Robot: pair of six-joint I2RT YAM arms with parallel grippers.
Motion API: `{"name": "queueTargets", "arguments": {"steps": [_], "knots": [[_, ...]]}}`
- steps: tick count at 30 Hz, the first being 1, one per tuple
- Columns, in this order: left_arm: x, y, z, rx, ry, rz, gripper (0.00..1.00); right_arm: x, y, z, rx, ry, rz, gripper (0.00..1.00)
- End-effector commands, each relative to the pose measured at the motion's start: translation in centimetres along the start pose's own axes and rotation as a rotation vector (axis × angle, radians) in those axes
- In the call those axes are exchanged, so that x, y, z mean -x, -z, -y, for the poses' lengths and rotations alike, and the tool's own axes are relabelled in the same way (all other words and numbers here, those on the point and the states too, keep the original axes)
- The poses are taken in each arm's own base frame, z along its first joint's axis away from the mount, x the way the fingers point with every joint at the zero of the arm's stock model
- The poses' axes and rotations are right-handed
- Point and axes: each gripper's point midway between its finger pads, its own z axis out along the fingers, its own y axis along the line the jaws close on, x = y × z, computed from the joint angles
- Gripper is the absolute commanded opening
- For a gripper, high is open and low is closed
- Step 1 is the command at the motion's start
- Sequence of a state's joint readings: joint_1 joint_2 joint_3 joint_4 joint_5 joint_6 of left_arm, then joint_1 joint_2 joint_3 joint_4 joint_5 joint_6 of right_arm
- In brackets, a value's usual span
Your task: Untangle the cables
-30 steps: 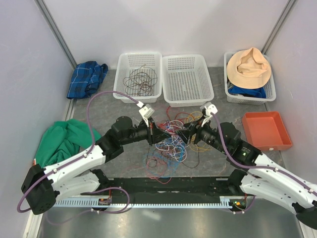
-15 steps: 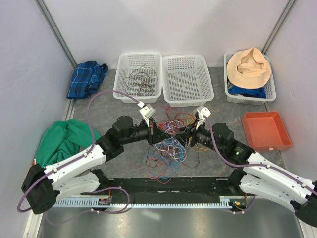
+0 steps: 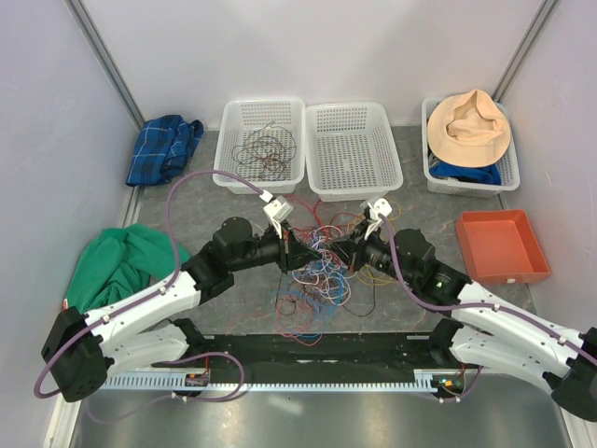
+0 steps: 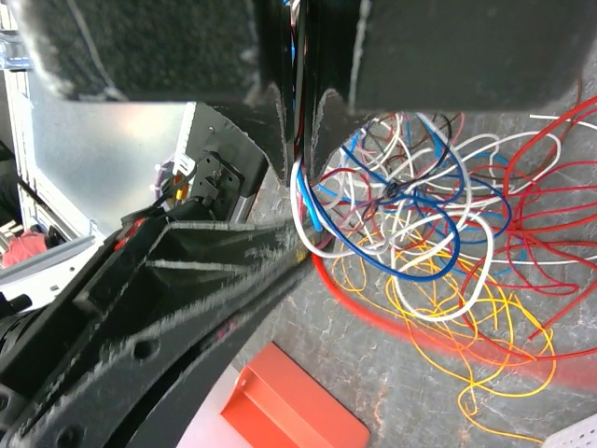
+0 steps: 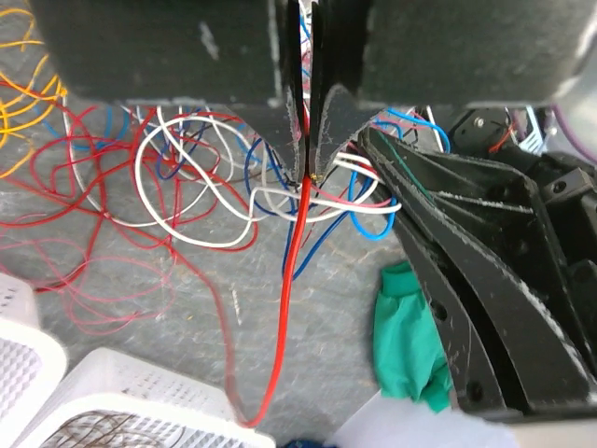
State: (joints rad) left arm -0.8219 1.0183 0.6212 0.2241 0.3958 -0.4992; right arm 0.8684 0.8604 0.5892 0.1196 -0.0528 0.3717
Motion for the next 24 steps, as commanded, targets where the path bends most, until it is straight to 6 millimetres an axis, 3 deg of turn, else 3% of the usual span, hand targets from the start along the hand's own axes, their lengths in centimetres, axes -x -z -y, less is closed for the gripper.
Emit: {"name": "queueTargets", "arguments": {"steps": [1,3,5,6,10,12,13,14,16,17,24], "knots": [[1.1,0.2,0.1,0.037,0.012,0.025,0.02,4.2,1.9,0.1,-0.052,0.003,0.135,0.0],[1.4,0.3,-1.8,0.154,0.031,0.035,0.02,6.3,3.5,0.7,-0.112,0.001,0.201,0.0],[0.8,0.7,-3.4,0.247,0.046,0.012,0.02,6.6,4.8,1.6,-0.174,0.012,0.203,0.0],[0.5,0.9,-3.8,0.263,0.046,0.006,0.02,7.8,5.8,1.5,-0.181,0.013,0.239,0.0],[-0.3,1.2,-4.8,0.315,0.077,0.001,0.02,8.1,7.6,2.3,-0.239,0.024,0.23,0.0],[-1.2,1.5,-6.4,0.408,0.112,-0.028,0.05,8.7,8.2,2.4,-0.254,0.022,0.242,0.0],[-1.4,1.7,-7.1,0.447,0.121,-0.04,0.18,8.8,8.3,2.3,-0.255,0.022,0.241,0.0],[-1.5,2.1,-8.1,0.511,0.126,-0.043,0.48,9.1,8.5,2.2,-0.253,0.02,0.247,0.0],[-1.9,2.6,-8.9,0.587,0.149,-0.078,0.72,9.9,8.7,1.8,-0.243,0.019,0.256,0.0],[-1.4,2.9,-9.2,0.617,0.15,-0.06,0.99,10.0,8.6,1.6,-0.242,0.021,0.25,0.0],[2.5,5.2,-8.4,0.637,0.129,0.128,1.0,15.0,10.2,-0.3,-0.213,0.045,0.323,0.0]]}}
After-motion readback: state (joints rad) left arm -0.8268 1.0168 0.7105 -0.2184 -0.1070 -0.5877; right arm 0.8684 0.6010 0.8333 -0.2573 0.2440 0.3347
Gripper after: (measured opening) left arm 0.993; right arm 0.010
